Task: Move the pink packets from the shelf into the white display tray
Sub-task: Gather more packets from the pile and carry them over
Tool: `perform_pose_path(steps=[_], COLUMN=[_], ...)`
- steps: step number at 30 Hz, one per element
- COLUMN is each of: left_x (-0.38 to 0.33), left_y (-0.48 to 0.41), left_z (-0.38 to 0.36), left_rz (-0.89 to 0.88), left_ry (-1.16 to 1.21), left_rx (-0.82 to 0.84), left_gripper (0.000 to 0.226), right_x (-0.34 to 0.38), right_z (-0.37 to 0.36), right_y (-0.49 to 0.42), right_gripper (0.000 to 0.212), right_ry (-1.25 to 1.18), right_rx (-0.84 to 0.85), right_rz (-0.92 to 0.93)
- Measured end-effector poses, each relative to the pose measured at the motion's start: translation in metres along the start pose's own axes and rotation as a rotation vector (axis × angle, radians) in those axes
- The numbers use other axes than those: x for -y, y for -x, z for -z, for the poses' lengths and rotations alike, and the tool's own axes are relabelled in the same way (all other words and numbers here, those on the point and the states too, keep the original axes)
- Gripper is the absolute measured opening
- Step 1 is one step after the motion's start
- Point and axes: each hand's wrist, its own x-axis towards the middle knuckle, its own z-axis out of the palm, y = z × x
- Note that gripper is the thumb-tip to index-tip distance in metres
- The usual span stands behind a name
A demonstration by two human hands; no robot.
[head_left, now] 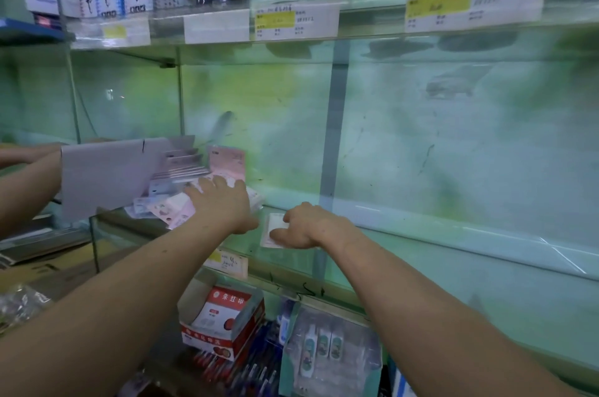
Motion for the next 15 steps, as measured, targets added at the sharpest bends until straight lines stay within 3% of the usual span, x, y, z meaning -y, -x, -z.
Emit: perform_pose_path(steps=[3, 10, 15], left_x=[0.009, 0.007, 0.006], left_y=[-0.005, -0.009, -0.007], left_z=[-0.008, -0.013, -0.011], left_rz=[0.089, 0.057, 0.017], left_ry=[0.036, 0.035, 0.019], left_rx=[0.054, 0.038, 0.031], left_gripper=[0.096, 0.080, 0.084], right_x=[0.005, 0.024, 0.013], right_z=[-0.005, -0.010, 0.003], right_y=[-0.008, -0.010, 0.005], right_gripper=[0.072, 0.078, 0.043], right_ry=[0.020, -0.077, -0.155], right_rx=[0.001, 0.023, 0.001], right_rz=[-0.030, -0.103, -0.046])
